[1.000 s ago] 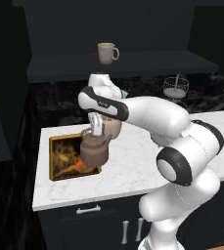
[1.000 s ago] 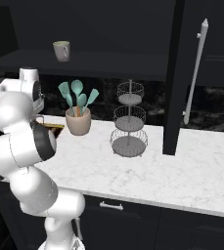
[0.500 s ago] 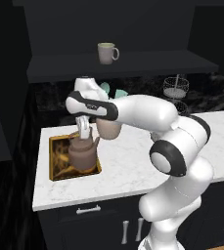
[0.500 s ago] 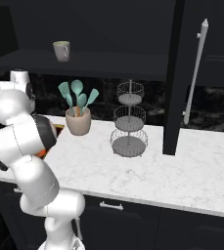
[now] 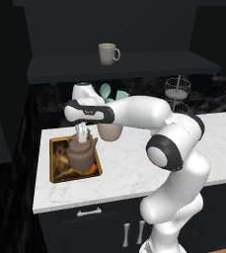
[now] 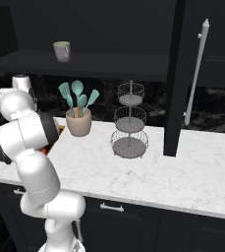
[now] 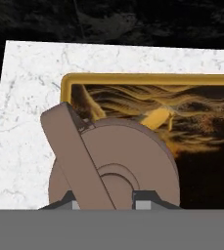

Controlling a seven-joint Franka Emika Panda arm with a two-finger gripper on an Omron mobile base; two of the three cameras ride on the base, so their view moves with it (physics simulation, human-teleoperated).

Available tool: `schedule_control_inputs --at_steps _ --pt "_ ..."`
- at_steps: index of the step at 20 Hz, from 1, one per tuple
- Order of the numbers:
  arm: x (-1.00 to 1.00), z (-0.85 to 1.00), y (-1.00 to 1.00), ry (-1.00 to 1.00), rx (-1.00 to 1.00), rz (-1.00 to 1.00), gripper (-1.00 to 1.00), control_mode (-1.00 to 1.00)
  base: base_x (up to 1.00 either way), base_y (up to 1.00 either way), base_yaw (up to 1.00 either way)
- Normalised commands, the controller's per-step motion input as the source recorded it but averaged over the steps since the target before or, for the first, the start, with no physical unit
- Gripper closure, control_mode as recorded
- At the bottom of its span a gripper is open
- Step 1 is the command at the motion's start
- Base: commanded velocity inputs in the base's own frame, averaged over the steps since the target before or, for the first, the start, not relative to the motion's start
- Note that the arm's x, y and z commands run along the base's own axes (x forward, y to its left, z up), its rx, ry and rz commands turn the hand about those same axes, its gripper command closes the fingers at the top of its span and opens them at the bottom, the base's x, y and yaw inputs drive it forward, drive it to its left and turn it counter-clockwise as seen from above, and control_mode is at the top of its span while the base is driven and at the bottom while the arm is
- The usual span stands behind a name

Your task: Pick the kettle from the counter and place it on the tray. Then pick the mug from the cabinet and place it on the tray. Then close the cabinet doors.

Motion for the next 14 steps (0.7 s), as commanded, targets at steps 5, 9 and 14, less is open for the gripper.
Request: schedule_control_inputs --at_steps 5,9,14 --pt "0.52 -0.02 0.01 -0.08 0.0 0.0 1.0 -1.0 0.0 0.0 0.0" --pt "0.48 -0.03 0.02 -0.04 0.0 0.0 1.0 -1.0 0.0 0.0 0.0" --pt "0.41 -0.01 0.09 -0.01 0.0 0.0 1.0 -1.0 0.0 0.0 0.0"
